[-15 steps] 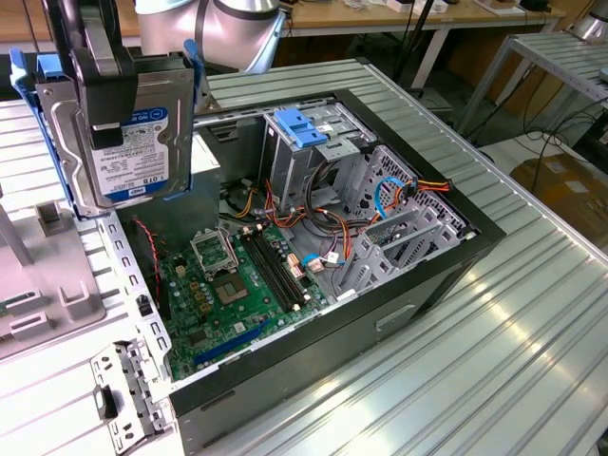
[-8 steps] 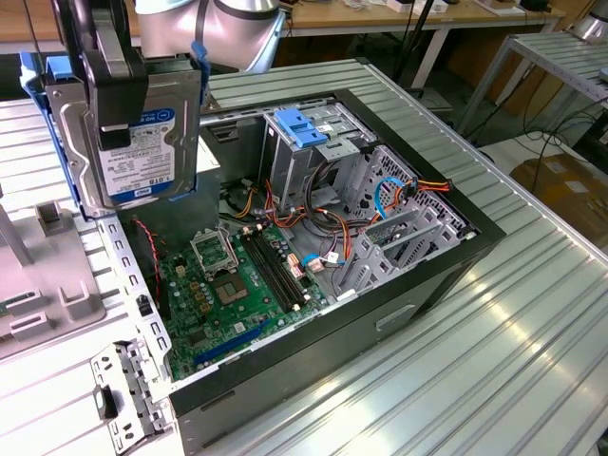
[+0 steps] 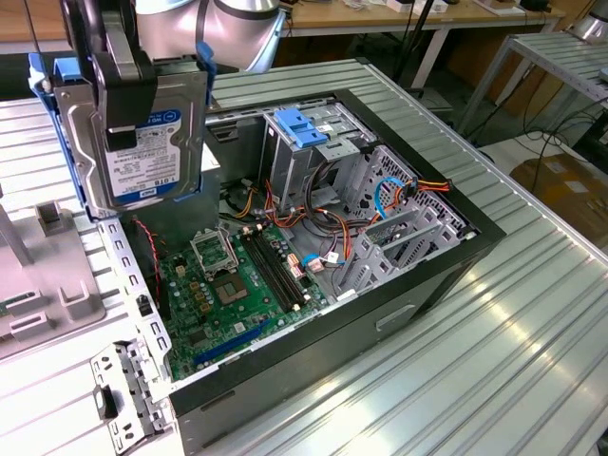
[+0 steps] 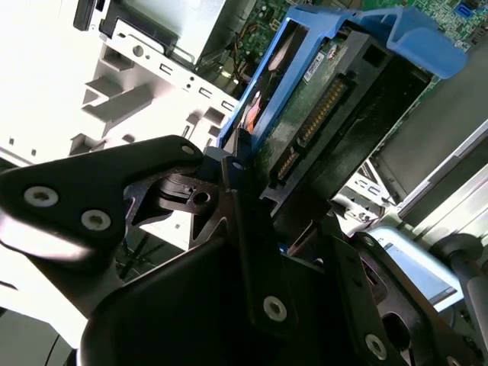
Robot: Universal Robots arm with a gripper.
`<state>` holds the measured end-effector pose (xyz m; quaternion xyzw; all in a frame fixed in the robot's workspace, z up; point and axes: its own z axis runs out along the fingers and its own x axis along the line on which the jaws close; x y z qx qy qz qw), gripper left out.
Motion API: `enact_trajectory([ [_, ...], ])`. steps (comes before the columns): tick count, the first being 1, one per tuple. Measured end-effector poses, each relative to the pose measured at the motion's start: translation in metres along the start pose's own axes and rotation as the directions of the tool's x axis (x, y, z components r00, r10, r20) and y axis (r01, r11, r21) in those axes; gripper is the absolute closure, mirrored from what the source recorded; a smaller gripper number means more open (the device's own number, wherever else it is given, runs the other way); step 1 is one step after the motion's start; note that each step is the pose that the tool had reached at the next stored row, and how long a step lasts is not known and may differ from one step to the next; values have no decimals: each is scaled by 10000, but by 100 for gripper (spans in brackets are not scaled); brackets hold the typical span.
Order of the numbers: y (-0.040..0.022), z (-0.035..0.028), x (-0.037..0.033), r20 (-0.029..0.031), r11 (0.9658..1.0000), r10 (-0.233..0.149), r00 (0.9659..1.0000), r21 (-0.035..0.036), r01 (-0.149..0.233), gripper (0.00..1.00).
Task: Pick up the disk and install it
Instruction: 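Pick up the disk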
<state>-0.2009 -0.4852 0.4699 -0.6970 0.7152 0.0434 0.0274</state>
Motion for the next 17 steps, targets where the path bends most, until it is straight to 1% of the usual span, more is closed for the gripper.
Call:
enact_trajectory([
  [11, -65, 0, 31, 0, 10000, 0, 10000, -3, 0, 64],
  [17, -114, -1, 55, -1, 10000, 0, 10000, -6, 0, 64],
])
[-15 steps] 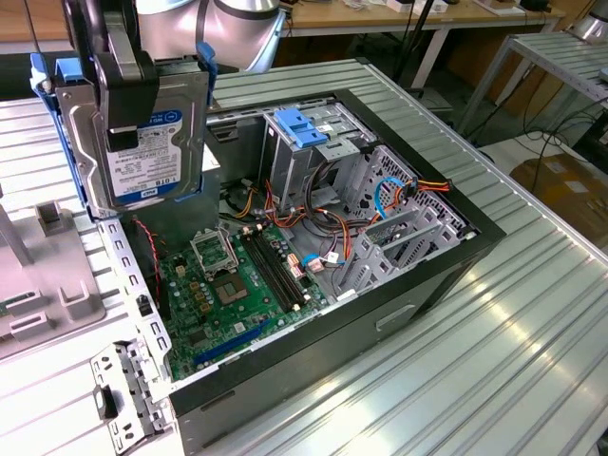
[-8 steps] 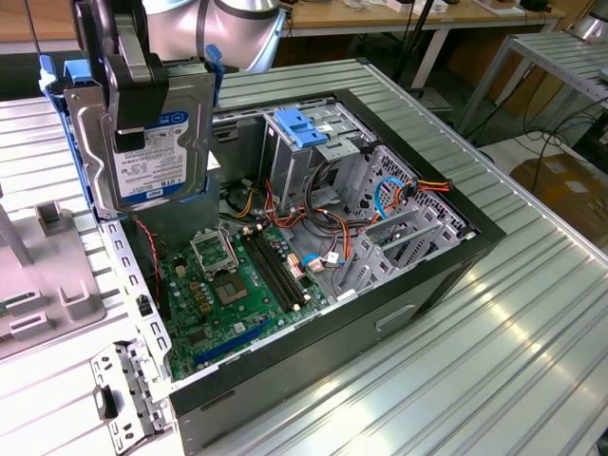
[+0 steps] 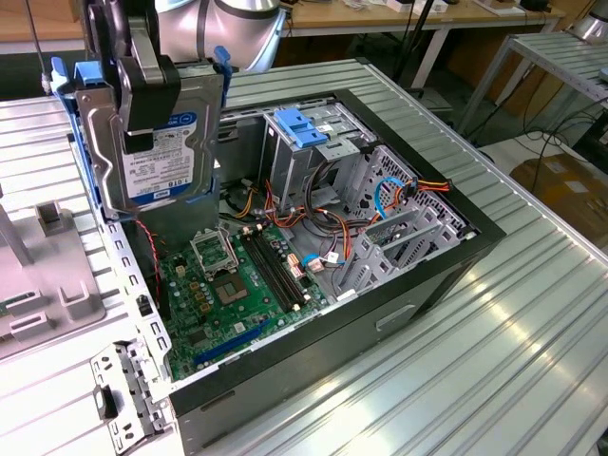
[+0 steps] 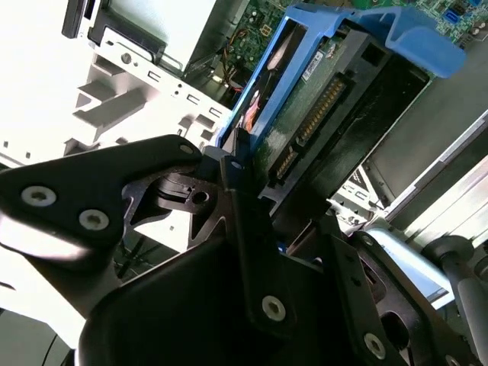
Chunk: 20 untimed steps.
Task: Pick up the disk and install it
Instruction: 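Pick up the disk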
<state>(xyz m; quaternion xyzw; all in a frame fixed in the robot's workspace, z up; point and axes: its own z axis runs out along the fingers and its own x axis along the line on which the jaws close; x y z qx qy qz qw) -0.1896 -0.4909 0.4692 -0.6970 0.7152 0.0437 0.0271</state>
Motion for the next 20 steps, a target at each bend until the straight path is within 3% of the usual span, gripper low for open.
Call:
enact_trajectory([
  [5, -56, -1, 28, 0, 10000, 1, 10000, -6, -1, 64],
  [6, -106, -2, 64, 0, 10000, 1, 10000, -11, -1, 64],
  [10, -192, -6, 192, 0, 10000, 2, 10000, -21, -2, 64],
  [20, -255, -10, 311, -1, 10000, 4, 10000, -31, -4, 64],
])
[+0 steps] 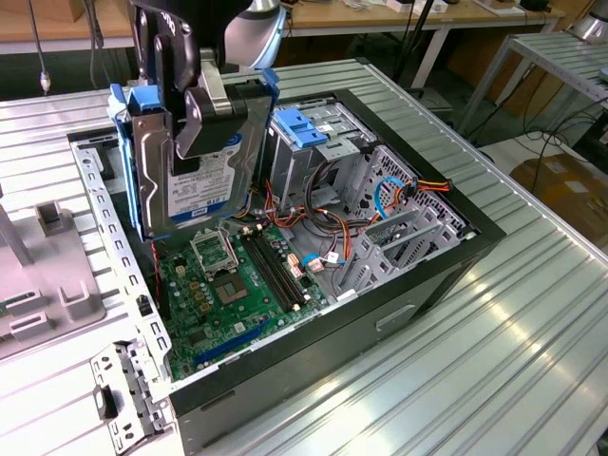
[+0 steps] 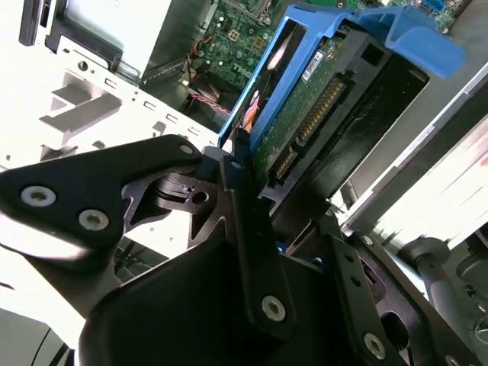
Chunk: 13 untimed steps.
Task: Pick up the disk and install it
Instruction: 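Pick up the disk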
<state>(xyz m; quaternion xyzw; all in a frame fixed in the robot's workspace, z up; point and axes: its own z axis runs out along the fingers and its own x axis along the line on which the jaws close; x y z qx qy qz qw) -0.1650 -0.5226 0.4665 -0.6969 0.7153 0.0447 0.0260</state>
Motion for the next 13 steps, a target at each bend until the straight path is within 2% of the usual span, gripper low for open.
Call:
enact_trajectory([
  [6, -50, -2, 75, 1, 10000, 0, 10000, -6, 0, 64],
  [13, -91, -3, 122, 1, 10000, 0, 10000, -11, 0, 64],
])
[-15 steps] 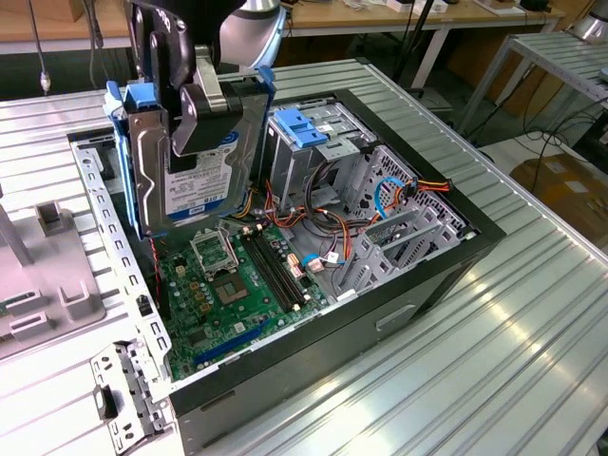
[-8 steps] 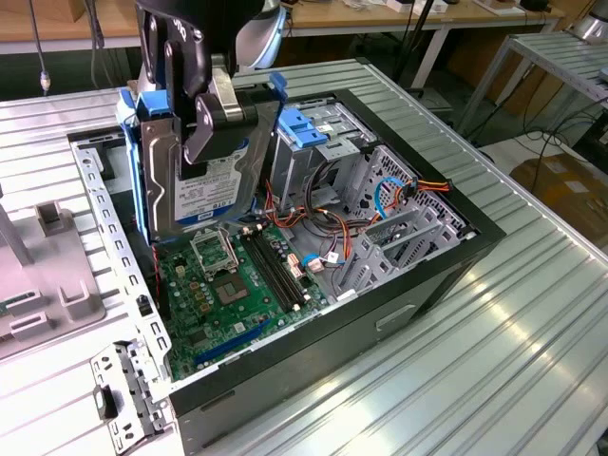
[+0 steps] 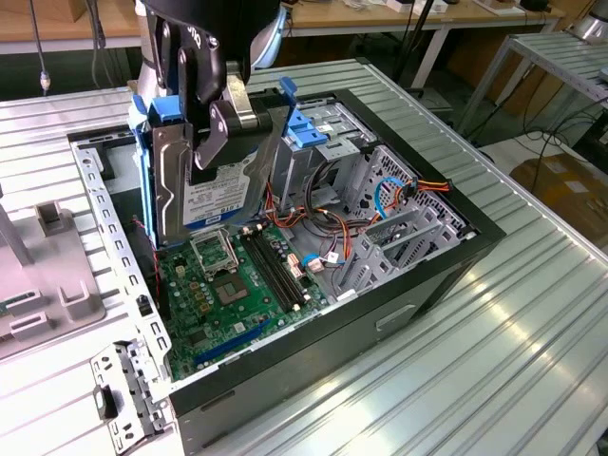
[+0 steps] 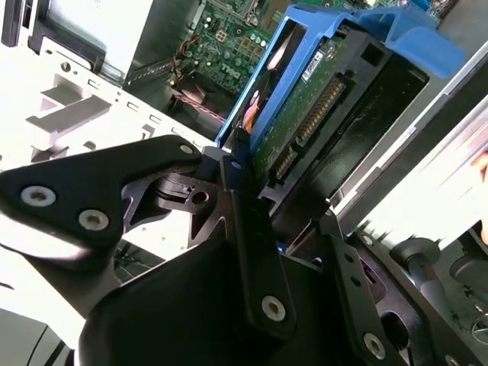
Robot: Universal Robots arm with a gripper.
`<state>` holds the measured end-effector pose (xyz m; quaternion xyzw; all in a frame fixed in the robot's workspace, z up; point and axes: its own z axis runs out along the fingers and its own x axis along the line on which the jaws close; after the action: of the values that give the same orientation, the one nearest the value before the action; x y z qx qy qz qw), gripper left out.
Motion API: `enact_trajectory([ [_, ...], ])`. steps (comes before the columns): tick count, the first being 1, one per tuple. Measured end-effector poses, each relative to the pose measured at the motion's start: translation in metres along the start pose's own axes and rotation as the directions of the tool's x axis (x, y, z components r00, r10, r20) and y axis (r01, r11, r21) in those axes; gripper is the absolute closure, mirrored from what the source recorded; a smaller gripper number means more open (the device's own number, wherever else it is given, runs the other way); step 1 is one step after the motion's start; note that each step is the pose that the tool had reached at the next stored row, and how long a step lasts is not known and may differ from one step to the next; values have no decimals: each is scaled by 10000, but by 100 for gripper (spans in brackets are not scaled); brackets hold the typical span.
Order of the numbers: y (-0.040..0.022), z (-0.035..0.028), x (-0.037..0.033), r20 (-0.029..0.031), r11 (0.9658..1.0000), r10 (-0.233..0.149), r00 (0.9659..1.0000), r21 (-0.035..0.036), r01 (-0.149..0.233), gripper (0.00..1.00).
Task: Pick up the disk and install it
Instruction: 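Pick up the disk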
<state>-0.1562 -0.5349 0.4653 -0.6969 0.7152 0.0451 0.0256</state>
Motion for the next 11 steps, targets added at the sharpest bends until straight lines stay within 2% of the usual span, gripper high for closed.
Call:
enact_trajectory([
  [11, -73, -2, 62, 1, 10000, 0, 10000, -4, 0, 64],
])
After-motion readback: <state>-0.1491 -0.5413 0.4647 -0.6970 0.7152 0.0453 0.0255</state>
